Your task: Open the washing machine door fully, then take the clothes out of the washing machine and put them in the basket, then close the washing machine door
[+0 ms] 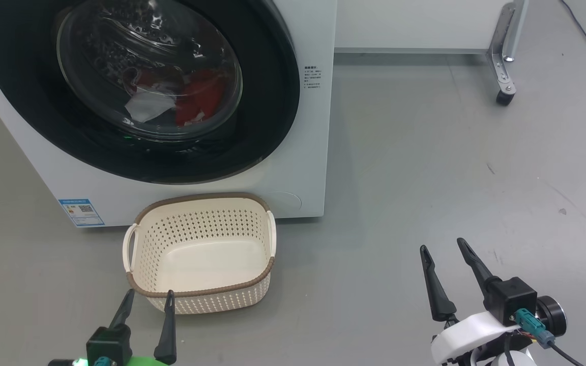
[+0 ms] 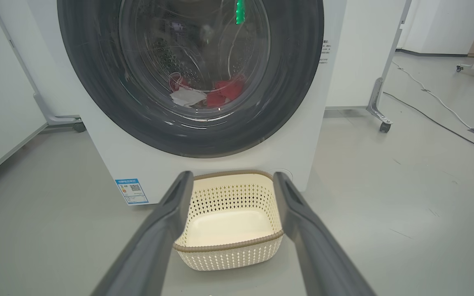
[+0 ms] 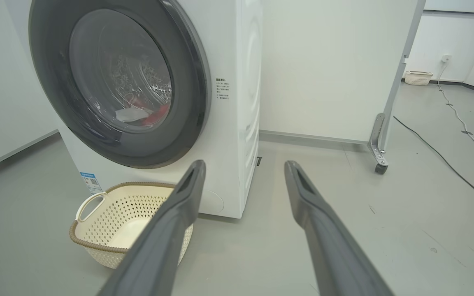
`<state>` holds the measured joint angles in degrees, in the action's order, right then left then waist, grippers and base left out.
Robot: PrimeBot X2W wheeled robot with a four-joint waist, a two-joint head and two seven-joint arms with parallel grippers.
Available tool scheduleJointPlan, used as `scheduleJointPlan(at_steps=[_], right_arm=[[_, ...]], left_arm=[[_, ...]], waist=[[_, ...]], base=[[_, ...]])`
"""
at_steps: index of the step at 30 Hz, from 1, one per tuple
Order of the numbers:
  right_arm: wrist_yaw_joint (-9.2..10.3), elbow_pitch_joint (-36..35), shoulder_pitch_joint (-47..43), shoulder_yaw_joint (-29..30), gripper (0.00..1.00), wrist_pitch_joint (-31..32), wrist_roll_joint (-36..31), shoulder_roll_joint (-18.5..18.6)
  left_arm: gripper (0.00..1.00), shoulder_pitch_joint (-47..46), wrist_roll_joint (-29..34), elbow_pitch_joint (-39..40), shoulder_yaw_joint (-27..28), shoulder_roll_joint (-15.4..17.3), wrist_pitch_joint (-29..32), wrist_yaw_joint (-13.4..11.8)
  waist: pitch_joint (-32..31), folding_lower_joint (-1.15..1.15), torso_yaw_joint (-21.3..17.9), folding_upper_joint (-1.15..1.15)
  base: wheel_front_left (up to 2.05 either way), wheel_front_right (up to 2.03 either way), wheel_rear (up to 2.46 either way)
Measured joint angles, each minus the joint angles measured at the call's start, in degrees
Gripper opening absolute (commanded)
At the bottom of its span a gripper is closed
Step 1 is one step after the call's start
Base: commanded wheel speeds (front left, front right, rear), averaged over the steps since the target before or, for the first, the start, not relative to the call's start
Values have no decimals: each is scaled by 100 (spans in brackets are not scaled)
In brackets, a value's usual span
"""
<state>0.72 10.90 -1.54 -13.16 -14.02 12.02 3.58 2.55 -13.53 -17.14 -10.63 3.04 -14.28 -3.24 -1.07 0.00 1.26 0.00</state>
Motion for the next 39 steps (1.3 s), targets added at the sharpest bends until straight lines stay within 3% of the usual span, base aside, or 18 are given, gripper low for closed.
scheduleJointPlan(at_steps=[25,27,28,39], right_arm=[[1,132,87,-34,100,-2,13,-7],[1,133,96,-33,24,-16,75,-9],[2,131,96,-22,0,-16,92,-12],[-5,-74,168,148,0,-18,379,-33]], left_arm=[[100,-78,-108,-130,8,-21,0,-2],[100,-104,-108,-136,4,-23,0,-2],[100,-124,-108,-144,-5,-23,0,-1],[100,-210,-108,-121,-38,-32,0,0]], waist=[[18,0,-6,0],[26,0,0,0],[33,0,7,0],[286,0,139,0]], base=[[0,0,0],[0,0,0],[0,0,0],[0,0,0]])
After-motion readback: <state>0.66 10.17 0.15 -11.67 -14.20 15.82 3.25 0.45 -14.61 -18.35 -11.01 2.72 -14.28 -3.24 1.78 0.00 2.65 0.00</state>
